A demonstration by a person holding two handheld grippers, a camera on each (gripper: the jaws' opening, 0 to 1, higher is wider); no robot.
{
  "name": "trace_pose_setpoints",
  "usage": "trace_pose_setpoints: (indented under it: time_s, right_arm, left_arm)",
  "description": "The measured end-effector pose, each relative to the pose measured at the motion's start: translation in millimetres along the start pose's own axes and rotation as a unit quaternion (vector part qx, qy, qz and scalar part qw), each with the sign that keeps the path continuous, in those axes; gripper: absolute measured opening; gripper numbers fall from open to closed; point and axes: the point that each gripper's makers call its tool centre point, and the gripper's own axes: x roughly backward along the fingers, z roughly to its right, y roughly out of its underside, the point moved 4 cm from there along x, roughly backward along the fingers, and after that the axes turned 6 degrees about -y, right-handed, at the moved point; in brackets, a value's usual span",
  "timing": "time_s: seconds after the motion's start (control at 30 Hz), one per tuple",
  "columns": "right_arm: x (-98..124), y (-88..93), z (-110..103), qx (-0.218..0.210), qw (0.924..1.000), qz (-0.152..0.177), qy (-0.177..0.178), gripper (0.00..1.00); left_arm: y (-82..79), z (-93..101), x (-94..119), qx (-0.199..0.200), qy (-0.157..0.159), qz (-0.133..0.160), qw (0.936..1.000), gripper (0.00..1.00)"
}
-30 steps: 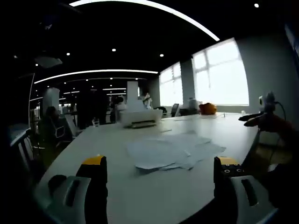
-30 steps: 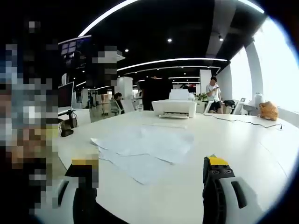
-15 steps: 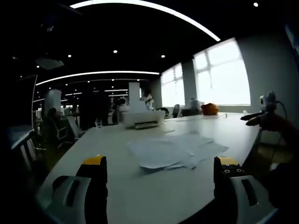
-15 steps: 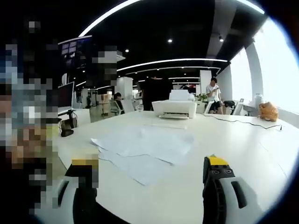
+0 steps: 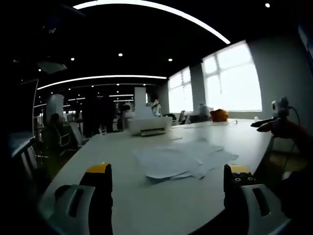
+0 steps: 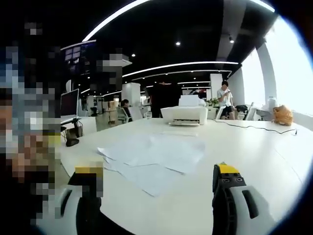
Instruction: Organize the stack of printing papers by aligning and flattening the scattered papers on the table
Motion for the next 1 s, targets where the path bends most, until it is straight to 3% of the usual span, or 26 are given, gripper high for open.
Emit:
trace_pose_setpoints:
  time_s: [0.13, 0.2, 0.47, 1.0]
  right_arm:
    - [2, 2.5, 3, -0.002, 1.0, 0.0, 0.004, 0.9]
    - [1, 3.8, 4, -0.005, 1.0, -0.005, 0.005, 0.9]
    - [1, -4.5, -1, -0.009, 0.9999, 0.013, 0.0, 0.9]
    - [0, -7.1, -1, -0.002, 0.9999, 0.011, -0.002, 0.9]
  left_arm:
    - [1.7, -2.1, -1, -0.015, -0.008, -0.004, 0.9998, 0.97]
    - [4.1, -5.4, -1, -0.046, -0.022, -0.004, 0.9987, 0.97]
    - [1.1, -0.9, 1, -0.025, -0.01, 0.004, 0.9996, 0.97]
    - [-2.6, 1.6, 1, -0.024, -0.003, 0.007, 0.9997, 0.97]
